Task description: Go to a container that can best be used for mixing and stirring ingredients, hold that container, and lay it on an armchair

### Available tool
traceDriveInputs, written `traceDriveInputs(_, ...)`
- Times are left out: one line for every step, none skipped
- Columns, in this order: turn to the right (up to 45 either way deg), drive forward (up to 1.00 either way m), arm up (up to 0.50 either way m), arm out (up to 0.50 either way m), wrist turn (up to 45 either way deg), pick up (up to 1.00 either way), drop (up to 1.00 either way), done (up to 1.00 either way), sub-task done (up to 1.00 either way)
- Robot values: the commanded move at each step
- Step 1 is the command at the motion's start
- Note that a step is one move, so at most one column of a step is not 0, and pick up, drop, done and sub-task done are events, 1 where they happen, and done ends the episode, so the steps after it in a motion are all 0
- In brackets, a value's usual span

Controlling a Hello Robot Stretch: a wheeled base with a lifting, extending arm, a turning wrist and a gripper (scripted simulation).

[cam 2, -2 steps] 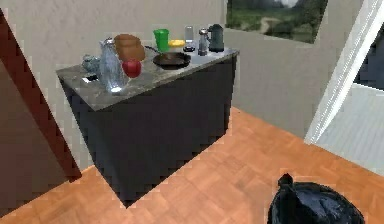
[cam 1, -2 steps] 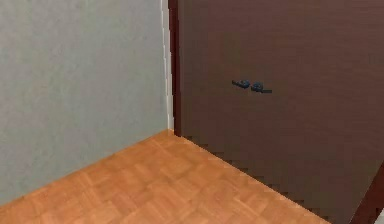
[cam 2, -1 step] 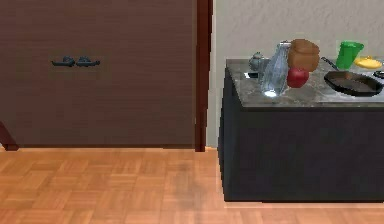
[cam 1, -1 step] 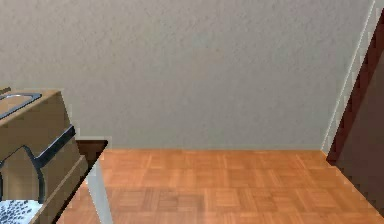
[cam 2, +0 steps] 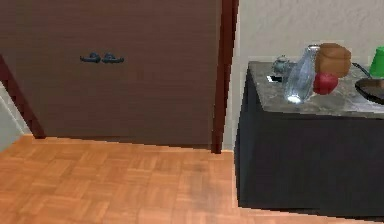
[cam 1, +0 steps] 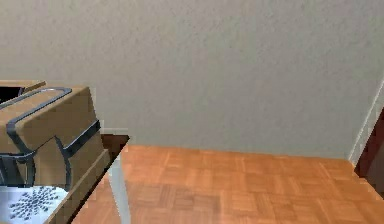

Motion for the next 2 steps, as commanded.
traceDriveInputs(0.0,1.00,0.00,0.00,0.0,0.00,0.00,0.00,0.00)
traceDriveInputs(-9.0,0.00,0.00,0.00,0.0,0.00,0.00,0.00,0.00)
